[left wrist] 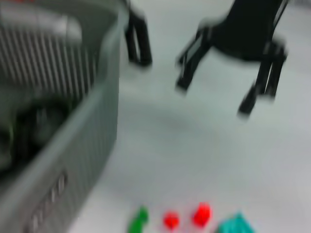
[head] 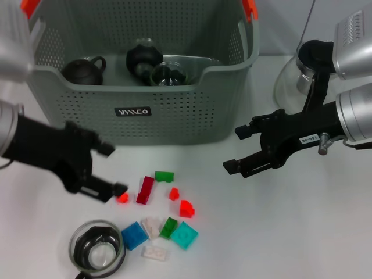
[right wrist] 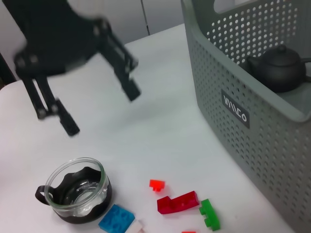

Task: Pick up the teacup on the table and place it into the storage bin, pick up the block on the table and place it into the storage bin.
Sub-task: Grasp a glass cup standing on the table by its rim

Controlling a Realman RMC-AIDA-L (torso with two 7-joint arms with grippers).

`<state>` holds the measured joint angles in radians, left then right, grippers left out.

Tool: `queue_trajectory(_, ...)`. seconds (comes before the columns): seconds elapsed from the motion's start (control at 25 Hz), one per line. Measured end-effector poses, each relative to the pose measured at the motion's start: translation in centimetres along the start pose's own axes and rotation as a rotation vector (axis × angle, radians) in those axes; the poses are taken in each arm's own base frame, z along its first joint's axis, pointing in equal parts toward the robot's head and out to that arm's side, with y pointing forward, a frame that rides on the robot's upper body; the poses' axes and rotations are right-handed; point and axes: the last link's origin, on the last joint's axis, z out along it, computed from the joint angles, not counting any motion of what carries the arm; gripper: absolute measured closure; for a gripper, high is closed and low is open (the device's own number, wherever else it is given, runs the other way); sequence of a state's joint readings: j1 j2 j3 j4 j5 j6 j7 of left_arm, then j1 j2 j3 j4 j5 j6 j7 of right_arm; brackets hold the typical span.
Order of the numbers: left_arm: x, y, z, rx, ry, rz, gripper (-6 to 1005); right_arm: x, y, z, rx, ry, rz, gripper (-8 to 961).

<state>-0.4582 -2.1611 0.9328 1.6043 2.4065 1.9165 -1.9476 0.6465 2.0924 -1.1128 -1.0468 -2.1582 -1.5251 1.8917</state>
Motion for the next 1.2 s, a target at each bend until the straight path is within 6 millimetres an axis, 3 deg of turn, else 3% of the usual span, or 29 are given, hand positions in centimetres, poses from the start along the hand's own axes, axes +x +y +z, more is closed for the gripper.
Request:
queue_trajectory(0.56, -3.6, -0.2, 3.4, -0.038, -0.281, -0.111, 168, 0.0, -0.1, 0.1, 0.003, -0.002, 0.002, 8)
queue_trajectory(1.2, -5.5, -0.3, 6.4, -0.079, -0.324, -0.173, 214, -0.2, -0.2, 0.6, 0.002, 0.0, 0.003, 8)
